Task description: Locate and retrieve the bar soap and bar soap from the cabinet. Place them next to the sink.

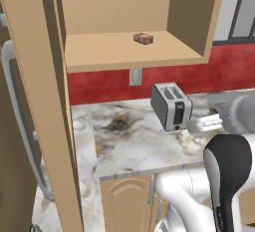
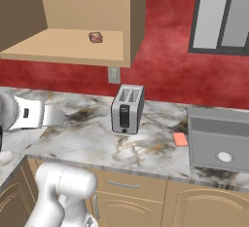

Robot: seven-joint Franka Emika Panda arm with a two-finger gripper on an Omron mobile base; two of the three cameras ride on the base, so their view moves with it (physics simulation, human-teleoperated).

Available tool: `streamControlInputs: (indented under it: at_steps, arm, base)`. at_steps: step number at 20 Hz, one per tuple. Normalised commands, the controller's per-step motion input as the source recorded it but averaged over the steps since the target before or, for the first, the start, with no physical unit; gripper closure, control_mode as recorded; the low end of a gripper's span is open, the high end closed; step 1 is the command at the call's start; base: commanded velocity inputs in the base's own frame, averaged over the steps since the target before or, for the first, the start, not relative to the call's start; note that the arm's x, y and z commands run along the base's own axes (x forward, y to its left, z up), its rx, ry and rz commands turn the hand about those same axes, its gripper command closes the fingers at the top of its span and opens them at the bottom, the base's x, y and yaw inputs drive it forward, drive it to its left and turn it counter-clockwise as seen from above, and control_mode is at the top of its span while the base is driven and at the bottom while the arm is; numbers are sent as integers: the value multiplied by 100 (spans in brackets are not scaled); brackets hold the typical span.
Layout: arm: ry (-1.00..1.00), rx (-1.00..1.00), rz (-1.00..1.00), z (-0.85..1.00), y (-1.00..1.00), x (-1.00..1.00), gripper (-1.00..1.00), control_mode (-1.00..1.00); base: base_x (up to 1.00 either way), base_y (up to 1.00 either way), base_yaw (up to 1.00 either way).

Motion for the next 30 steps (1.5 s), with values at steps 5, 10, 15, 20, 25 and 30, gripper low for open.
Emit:
streamControlInputs:
  at_steps: [5, 10, 15, 20, 25, 30]
  arm:
    - [-20, 0, 7, 60, 28, -37, -100, -100]
    - [-9, 0, 9, 50, 28, -19, -100, -100]
    - [5, 1, 3, 2, 0, 4, -100, -100]
    - [1, 2, -1, 12, 0, 15, -100, -100]
    - [-12, 0, -10, 17, 9, 18, -100, -100]
    - [-7, 2, -13, 27, -4, 8, -100, -100]
  base:
    - [0, 0, 0]
    - [0, 0, 0]
    - [0, 0, 0]
    - [0, 0, 0]
    - [0, 0, 0]
    - [0, 0, 0]
